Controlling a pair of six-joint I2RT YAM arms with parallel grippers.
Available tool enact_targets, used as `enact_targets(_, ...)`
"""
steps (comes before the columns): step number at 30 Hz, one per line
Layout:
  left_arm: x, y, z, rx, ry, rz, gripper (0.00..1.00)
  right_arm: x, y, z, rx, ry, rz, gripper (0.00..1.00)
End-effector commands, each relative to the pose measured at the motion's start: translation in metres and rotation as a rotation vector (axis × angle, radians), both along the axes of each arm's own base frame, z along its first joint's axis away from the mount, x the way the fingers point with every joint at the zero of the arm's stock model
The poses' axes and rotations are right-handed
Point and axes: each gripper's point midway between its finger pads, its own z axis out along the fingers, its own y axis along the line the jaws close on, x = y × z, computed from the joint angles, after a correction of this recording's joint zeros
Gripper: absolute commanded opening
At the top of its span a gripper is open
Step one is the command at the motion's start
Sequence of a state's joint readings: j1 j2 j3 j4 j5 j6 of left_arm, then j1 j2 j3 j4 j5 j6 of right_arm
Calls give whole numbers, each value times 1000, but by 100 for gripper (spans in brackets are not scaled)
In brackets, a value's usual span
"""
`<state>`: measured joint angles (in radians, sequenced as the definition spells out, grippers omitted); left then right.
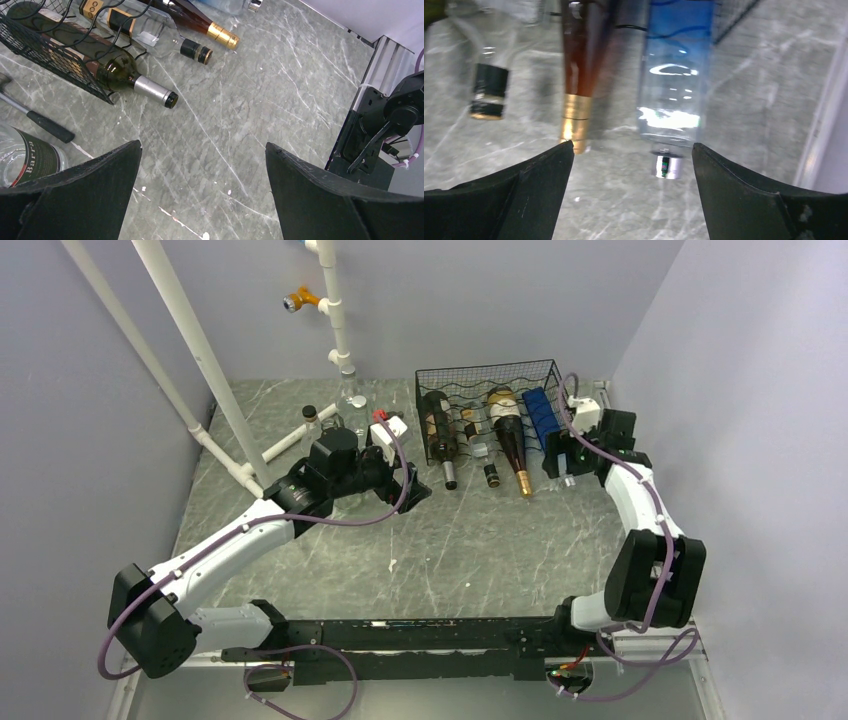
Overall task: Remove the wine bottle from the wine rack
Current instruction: Pick up the wine bottle from the wine rack.
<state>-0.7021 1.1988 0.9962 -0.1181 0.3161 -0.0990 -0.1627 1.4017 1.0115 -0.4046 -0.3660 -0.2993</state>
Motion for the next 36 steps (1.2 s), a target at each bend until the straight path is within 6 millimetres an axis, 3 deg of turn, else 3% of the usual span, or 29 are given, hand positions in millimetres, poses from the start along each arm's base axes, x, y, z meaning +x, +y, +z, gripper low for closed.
enact_targets(1,-3,0,28,-53,-52,-1,99,16,-34,-3,-74,-38,-103,91)
enact_targets(13,-1,-1,24,-45,-46,-1,99,42,-43,-38,-135,59,-38,92)
enact_targets(24,-2,-1,25,-44,-48,-1,99,70,-39,-52,-200,80,-8,91)
enact_targets(32,-2,0,25,-44,-50,-1,99,78,-41,-68,-272,101,-17,84)
enact_targets(36,-4,0,27,-48,-53,-4,99,79,-44,-75,-304,109,-17,75)
